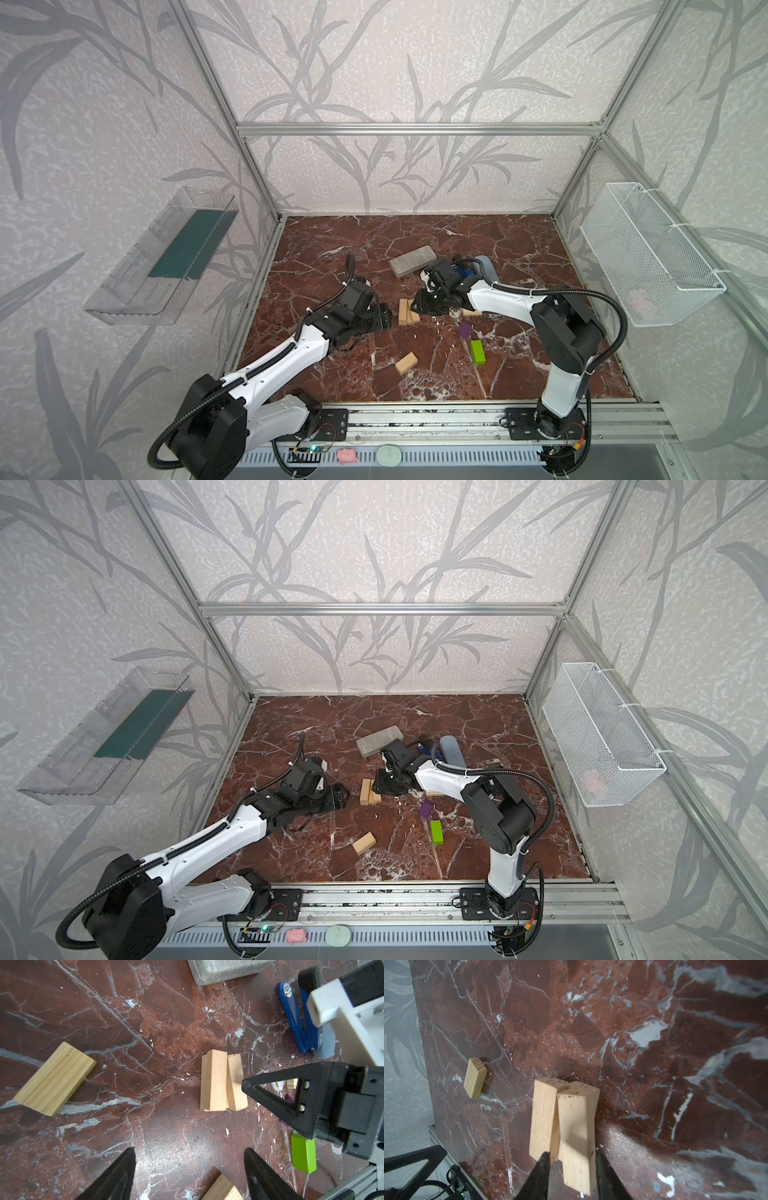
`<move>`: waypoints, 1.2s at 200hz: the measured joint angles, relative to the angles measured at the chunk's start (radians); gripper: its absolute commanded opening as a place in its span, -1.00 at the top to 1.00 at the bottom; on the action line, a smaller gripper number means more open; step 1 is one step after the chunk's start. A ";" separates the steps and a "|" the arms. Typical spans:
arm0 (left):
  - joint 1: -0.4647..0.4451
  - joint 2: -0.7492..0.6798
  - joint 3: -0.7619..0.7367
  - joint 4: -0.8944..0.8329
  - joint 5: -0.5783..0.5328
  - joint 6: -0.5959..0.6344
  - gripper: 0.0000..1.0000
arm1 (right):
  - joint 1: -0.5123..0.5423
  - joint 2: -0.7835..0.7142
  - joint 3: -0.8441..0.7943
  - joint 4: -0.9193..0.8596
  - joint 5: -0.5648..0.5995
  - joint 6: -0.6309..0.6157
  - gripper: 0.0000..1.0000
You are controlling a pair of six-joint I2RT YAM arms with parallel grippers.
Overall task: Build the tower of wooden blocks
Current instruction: 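Stand the block marked 58 upright against the group and hold it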
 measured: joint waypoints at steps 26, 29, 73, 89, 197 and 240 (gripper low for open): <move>0.000 0.000 0.000 0.000 0.000 0.000 -0.60 | 0.000 0.009 -0.003 0.006 -0.012 0.000 0.24; 0.000 0.000 0.000 0.000 0.000 0.000 -0.61 | 0.000 0.009 -0.004 0.006 -0.013 0.000 0.24; 0.000 0.001 0.000 0.000 0.000 0.000 -0.60 | 0.000 0.011 -0.005 0.027 -0.041 0.003 0.24; 0.000 0.001 0.000 0.000 0.000 0.000 -0.61 | 0.000 0.011 -0.005 0.029 -0.051 0.006 0.25; 0.000 0.005 0.000 0.000 0.000 0.000 -0.60 | -0.001 0.011 -0.011 0.046 -0.062 0.015 0.25; 0.000 0.005 0.000 0.000 0.000 0.000 -0.60 | -0.001 0.016 -0.010 0.046 -0.062 0.015 0.26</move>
